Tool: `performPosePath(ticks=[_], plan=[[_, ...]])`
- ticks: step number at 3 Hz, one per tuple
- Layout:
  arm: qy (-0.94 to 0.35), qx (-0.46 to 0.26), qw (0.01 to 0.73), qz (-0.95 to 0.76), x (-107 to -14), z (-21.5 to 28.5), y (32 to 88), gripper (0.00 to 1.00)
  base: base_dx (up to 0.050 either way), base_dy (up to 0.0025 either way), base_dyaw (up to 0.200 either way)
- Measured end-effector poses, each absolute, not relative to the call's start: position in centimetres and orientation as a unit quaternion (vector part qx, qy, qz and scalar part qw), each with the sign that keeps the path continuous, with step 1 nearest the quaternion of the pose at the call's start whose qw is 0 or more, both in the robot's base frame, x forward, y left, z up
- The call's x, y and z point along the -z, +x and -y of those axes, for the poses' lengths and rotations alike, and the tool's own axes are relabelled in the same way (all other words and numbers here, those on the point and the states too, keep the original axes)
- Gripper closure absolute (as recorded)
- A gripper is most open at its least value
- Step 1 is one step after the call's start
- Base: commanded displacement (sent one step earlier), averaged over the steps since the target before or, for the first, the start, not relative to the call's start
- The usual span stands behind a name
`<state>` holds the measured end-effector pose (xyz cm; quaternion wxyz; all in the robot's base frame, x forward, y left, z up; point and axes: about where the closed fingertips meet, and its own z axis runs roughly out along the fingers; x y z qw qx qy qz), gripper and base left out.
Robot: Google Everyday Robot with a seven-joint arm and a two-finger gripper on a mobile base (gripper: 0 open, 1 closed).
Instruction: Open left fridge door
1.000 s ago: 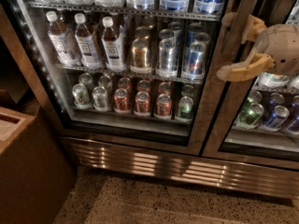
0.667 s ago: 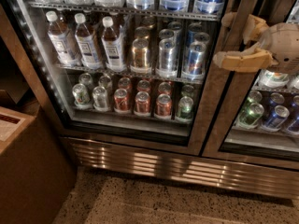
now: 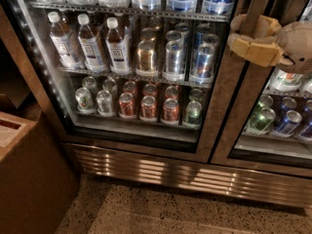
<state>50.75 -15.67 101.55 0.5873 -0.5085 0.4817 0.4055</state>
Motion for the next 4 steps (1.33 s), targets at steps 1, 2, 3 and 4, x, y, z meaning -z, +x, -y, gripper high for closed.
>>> performPosePath(ticks=[1,2,3,4], plan=[[-0.508,-0.406,0.587,-0.482,-101.57,15.98,50.75,1.0,0.0,0.0,0.0],[-0.508,-0.406,0.587,-0.482,-101.82,16.15,50.46,1.0,0.0,0.0,0.0],[-0.509,-0.406,0.587,-0.482,-101.95,16.14,50.42,1.0,0.0,0.0,0.0],[-0.51,-0.405,0.586,-0.482,-101.92,15.93,50.36,1.0,0.0,0.0,0.0]])
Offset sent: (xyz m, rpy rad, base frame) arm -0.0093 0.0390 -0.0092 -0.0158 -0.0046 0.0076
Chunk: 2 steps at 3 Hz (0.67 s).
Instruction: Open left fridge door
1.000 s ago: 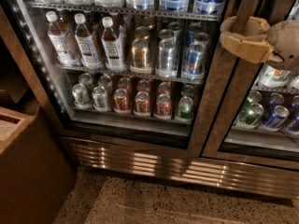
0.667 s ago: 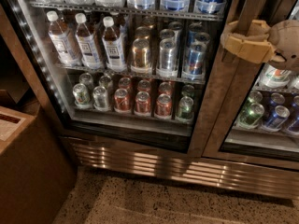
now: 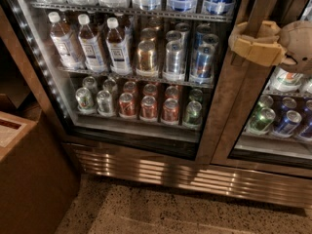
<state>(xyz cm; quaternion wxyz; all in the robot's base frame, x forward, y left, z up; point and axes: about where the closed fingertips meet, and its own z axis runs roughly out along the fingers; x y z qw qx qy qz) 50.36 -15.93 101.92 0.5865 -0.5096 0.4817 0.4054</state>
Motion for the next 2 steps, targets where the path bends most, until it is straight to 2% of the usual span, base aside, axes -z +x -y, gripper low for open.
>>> performPosePath(ticks=[2], plan=[[-0.511,-0.405,0.586,-0.481,-101.99,15.82,50.3,1.0,-0.05,-0.00002,0.0]])
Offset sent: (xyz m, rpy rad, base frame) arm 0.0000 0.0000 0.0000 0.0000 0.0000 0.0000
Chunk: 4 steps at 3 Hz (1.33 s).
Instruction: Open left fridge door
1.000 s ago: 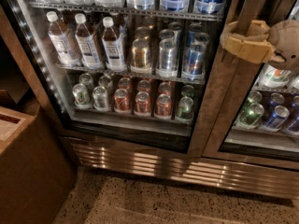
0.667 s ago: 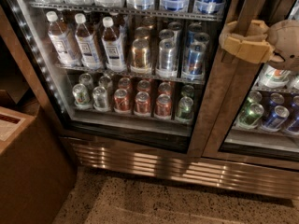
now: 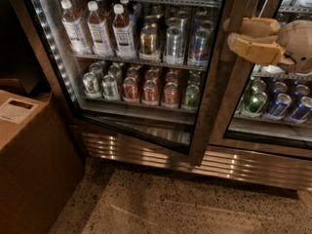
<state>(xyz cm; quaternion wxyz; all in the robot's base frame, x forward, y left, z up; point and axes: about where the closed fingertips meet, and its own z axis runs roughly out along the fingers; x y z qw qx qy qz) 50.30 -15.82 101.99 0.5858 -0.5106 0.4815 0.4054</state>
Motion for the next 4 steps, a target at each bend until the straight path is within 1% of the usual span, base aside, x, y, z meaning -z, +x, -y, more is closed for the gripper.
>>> performPosePath(ticks=[1,2,3,4], plan=[[-0.511,-0.405,0.586,-0.481,-101.99,15.82,50.3,1.0,-0.05,0.00001,0.0],[-0.511,-0.405,0.586,-0.481,-101.99,15.81,50.3,1.0,0.0,0.0,0.0],[-0.511,-0.405,0.586,-0.481,-101.99,15.81,50.3,0.81,0.0,0.0,0.0],[-0.511,-0.405,0.586,-0.481,-101.99,15.81,50.3,0.58,0.0,0.0,0.0]])
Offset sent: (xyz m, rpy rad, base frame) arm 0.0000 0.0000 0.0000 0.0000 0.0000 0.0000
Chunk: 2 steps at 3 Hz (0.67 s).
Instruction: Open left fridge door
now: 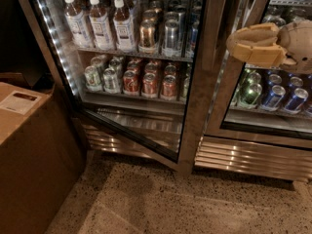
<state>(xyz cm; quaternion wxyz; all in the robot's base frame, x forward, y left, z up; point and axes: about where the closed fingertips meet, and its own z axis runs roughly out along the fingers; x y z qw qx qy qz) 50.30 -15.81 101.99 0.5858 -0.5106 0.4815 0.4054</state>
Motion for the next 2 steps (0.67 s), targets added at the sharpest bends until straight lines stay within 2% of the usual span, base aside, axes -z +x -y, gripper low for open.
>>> performPosePath(ticks=[2], plan=[[-0.502,-0.4,0.592,-0.488,-101.94,16.56,50.2,0.11,0.0,0.0,0.0]])
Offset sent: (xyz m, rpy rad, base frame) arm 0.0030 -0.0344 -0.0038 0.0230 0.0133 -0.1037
